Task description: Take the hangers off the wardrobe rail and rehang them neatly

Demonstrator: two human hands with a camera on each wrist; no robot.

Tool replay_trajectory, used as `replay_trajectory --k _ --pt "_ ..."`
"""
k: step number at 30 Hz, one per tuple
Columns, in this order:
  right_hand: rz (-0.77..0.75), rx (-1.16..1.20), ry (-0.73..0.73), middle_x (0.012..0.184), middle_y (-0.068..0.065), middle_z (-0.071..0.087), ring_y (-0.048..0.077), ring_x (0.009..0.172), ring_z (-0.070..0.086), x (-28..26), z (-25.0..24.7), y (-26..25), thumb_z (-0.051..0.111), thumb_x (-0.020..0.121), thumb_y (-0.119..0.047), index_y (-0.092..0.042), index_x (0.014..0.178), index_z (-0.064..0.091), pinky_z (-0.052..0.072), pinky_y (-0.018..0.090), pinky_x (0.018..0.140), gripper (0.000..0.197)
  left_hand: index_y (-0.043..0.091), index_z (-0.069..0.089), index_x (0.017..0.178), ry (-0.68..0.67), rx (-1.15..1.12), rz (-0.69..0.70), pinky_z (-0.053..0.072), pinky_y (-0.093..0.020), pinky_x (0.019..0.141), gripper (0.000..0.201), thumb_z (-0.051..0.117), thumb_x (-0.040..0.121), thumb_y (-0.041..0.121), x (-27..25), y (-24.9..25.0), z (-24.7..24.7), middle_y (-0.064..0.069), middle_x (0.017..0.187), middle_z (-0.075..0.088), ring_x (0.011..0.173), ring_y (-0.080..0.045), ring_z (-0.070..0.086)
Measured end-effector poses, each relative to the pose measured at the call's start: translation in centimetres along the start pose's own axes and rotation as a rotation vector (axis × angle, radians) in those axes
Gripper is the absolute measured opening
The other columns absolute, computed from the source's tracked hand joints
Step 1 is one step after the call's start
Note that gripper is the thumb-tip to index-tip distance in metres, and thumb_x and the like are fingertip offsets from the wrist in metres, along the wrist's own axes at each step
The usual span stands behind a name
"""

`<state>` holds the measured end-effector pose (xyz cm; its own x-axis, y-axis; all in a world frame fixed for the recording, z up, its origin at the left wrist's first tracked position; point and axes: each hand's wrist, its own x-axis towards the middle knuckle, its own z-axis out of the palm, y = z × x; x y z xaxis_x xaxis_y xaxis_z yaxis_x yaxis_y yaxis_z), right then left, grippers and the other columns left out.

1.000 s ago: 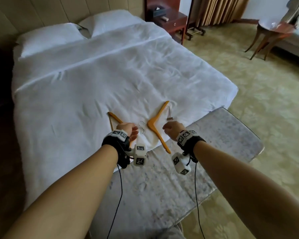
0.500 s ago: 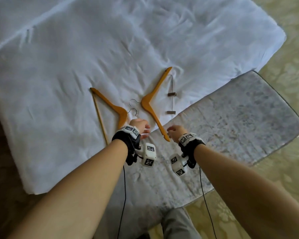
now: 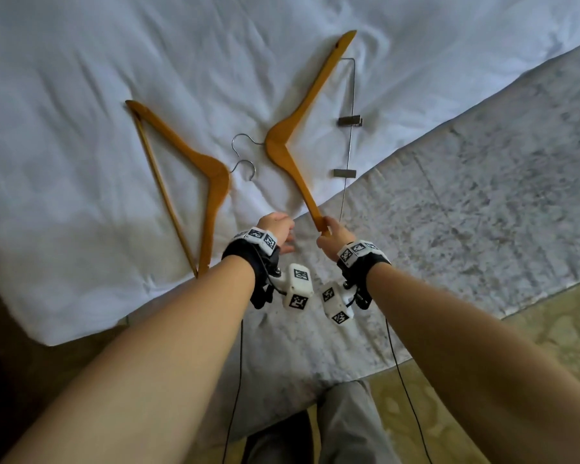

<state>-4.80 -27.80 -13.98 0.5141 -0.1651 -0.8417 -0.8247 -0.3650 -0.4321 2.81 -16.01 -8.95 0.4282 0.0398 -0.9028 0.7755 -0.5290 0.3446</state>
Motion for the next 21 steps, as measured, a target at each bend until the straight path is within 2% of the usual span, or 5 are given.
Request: replay_trajectory --k 3,7,13,18,21 --pt "-0.032 -0.025 0.006 0.127 0.011 0.06 0.028 0.103 0.061 1.0 0.9 0.3 0.053 0.091 -0.011 -0.02 0.14 0.047 0.043 0.025 0.07 0.05 0.017 0.046 0.137 -0.086 -0.086 -0.06 0.058 -0.04 0.073 0.041 0.051 0.096 0.015 1.1 -0.1 1.0 -0.016 0.119 0.051 0.113 -0.026 0.055" --pt "-0.106 -0.053 -0.01 0.129 0.004 0.063 0.022 0.116 0.059 1.0 1.4 0.7 0.058 0.088 -0.011 -0.022 0.134 0.056 0.042 0.023 0.082 0.047 0.016 0.047 0.101 -0.214 -0.146 -0.111 0.057 -0.052 0.078 0.019 0.06 0.088 0.014 1.4 0.0 1.8 -0.01 0.125 0.047 0.124 -0.027 0.047" --pt "-0.27 -0.05 -0.037 0.101 -0.007 0.073 0.017 0.095 0.067 0.1 1.0 1.4 0.065 0.085 -0.027 -0.026 0.113 0.069 0.047 0.021 0.07 0.028 0.012 0.052 0.112 -0.206 -0.239 -0.072 0.057 -0.033 0.053 0.021 0.058 0.092 0.007 1.4 0.4 1.0 -0.012 0.098 0.05 0.085 -0.026 0.059" --pt "-0.296 -0.026 -0.097 0.089 -0.012 0.069 0.011 0.086 0.066 -0.8 0.4 0.3 0.075 0.079 -0.03 -0.025 0.108 0.068 0.051 0.027 0.077 0.031 0.009 0.046 0.111 -0.16 -0.221 -0.084 0.061 -0.041 0.059 0.025 0.059 0.091 0.0 0.2 0.5 0.2 -0.013 0.097 0.049 0.076 -0.025 0.056" --pt "-0.318 -0.035 -0.148 0.091 -0.004 0.071 0.008 0.077 0.064 -1.8 0.3 -0.5 0.078 0.078 -0.026 -0.021 0.112 0.066 0.048 0.016 0.063 0.036 0.005 0.044 0.114 -0.135 -0.183 -0.085 0.06 -0.049 0.065 0.028 0.058 0.09 -0.002 -0.9 0.3 -0.5 -0.019 0.093 0.056 0.078 -0.03 0.062"
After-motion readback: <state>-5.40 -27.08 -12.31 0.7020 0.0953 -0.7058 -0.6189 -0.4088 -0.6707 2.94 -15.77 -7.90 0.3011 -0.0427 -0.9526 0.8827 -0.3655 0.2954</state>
